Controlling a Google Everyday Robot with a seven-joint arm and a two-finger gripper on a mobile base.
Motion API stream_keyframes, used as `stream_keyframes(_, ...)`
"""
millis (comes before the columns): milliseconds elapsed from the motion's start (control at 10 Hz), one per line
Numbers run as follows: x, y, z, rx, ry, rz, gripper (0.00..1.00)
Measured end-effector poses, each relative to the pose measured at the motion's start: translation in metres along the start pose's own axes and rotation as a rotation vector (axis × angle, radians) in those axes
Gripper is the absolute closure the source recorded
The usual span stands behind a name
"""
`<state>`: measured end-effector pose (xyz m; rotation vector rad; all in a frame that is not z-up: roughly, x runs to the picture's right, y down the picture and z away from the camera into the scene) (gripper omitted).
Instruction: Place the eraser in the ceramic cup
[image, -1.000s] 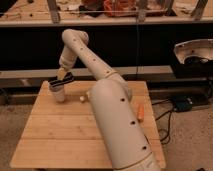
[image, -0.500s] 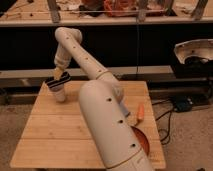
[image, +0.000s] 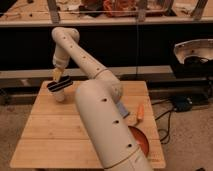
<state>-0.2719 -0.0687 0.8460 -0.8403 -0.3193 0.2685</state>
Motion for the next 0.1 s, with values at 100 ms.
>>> stream_keyframes(100, 0.0009, -0.0001, -0.0005, 0.005, 0.002, 0.008, 0.20)
